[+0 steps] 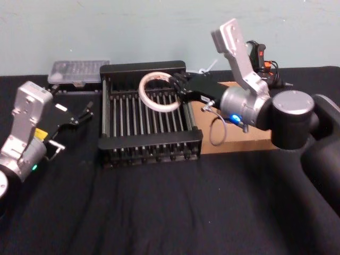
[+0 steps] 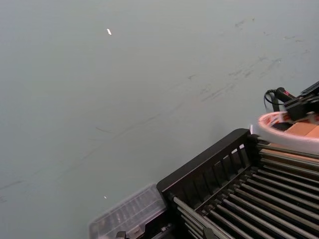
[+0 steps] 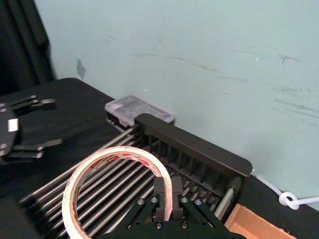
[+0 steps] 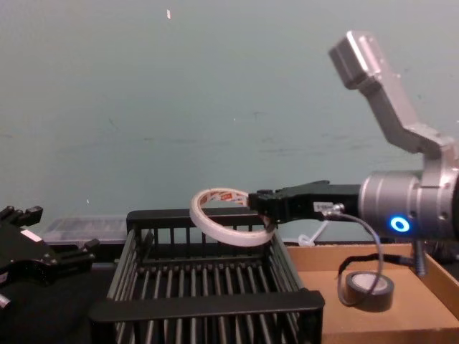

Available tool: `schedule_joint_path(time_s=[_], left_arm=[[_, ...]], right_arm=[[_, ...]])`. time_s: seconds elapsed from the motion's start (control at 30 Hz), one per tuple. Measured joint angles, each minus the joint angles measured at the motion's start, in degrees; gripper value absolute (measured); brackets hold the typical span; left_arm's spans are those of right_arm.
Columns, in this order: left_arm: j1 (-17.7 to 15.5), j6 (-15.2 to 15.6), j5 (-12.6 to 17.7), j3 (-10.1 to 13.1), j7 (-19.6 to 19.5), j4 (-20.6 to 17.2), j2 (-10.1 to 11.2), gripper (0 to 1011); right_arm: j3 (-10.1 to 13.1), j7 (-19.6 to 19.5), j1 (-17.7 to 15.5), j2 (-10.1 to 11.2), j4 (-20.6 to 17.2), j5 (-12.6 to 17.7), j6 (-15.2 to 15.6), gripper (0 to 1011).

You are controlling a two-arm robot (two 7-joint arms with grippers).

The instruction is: Pick up the white tape and place it into the black box , Pick up the silver tape and place it into the brown box.

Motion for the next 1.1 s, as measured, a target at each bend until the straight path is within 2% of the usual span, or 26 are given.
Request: schedule_joint_path(time_s=[0.1, 0.17, 0.23, 0.47, 0.7, 1.0, 1.1], left_arm=[[0.0, 0.0, 0.0, 0.0, 0.0, 0.0, 0.0, 1001], [0.0, 0.0, 0.0, 0.0, 0.0, 0.0, 0.0, 1001], [0.0, 0.0, 0.0, 0.0, 0.0, 0.0, 0.0, 1001], [0.0, 0.0, 0.0, 0.0, 0.0, 0.0, 0.0, 1001], [0.0, 0.0, 0.0, 0.0, 0.0, 0.0, 0.0, 1001], [0.0, 0.0, 0.0, 0.0, 0.0, 0.0, 0.0, 1001], [0.0, 0.0, 0.0, 0.0, 0.0, 0.0, 0.0, 1001]], right_arm=[[-0.2, -0.9, 2.0, -2.2, 4.2, -1.2, -0.2, 94], [-0.2, -1.1, 2.4, -2.6, 5.0, -1.5, -0.3, 94], [-0.5, -1.7, 3.6, -4.1, 8.1, -2.6, -0.8, 94], [-0.6, -2.2, 5.4, -6.5, 13.7, -4.1, -1.2, 94], [-0.8, -2.2, 5.8, -7.2, 15.4, -5.5, -1.1, 94], [-0.8, -2.2, 5.8, -7.1, 15.2, -5.3, -1.1, 94], [-0.8, -2.1, 5.7, -7.1, 15.1, -5.2, -1.1, 151]])
